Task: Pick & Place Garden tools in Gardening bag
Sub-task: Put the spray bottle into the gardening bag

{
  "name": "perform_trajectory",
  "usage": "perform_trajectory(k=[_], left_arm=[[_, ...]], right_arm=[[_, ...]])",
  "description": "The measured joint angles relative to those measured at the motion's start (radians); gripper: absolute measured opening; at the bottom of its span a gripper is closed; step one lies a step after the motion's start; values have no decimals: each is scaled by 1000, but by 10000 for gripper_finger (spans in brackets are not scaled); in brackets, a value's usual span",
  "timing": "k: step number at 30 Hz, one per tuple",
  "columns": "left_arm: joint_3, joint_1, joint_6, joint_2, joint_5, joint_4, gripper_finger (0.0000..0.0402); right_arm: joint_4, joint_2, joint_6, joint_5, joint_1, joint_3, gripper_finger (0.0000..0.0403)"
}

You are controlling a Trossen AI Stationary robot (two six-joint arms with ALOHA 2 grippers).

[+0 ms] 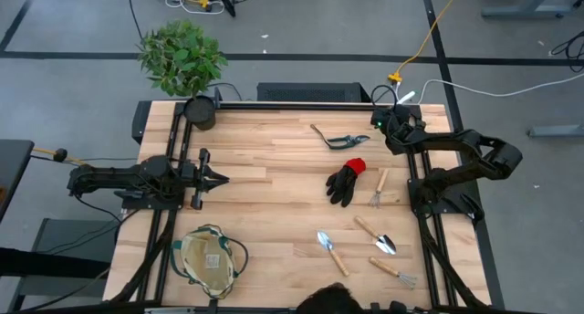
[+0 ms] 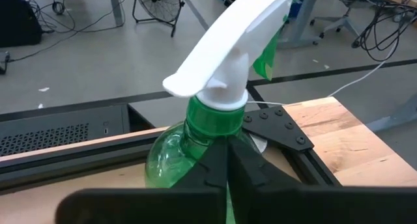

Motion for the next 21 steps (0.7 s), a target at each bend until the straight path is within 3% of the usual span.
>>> perform_trajectory(k=[12, 21], left_arm=[[0, 0, 0, 0, 0, 0, 32], [0, 0, 0, 0, 0, 0, 32]], right_arm=[[-3, -5, -41, 28, 29, 0, 2], [-63, -119, -26, 35, 100, 0, 1]])
